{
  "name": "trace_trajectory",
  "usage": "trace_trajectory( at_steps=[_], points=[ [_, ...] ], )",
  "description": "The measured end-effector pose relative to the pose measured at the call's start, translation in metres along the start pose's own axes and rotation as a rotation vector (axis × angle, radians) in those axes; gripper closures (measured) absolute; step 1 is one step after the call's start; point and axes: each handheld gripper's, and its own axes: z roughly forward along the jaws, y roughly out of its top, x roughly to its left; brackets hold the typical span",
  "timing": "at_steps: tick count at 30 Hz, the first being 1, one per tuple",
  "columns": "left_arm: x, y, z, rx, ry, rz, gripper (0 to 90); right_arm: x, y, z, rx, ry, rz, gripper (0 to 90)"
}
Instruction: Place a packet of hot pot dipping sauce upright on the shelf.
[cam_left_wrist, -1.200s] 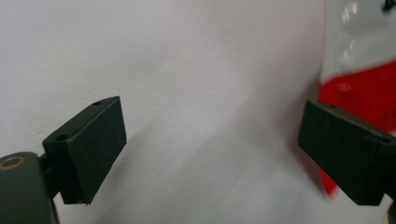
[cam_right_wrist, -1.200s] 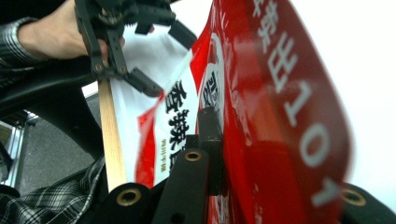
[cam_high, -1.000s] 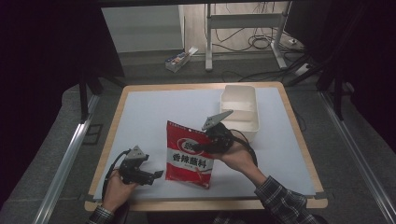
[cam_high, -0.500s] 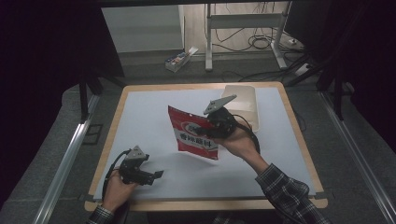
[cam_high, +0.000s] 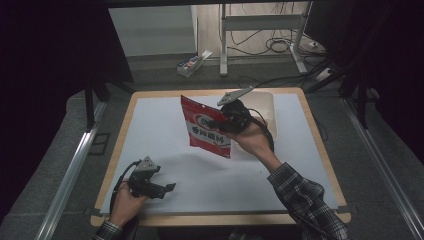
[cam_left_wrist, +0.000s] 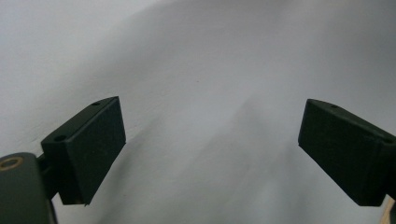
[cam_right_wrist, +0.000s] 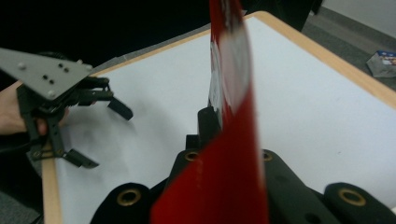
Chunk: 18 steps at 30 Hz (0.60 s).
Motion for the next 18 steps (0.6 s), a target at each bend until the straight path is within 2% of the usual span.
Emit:
trace_trajectory(
  at_steps=[5,18],
  points=[
    [0.0,0.0,0.0,0.0,-0.004,0.0,7.4,-0.009,0.01,0.002,-0.011,-0.025,0.0,89.1],
    [-0.001,0.0,0.002,0.005,-0.01,0.003,5.3,-0.039,0.025,0.003,-0.048,-0.076,0.039,89.1]
  ],
)
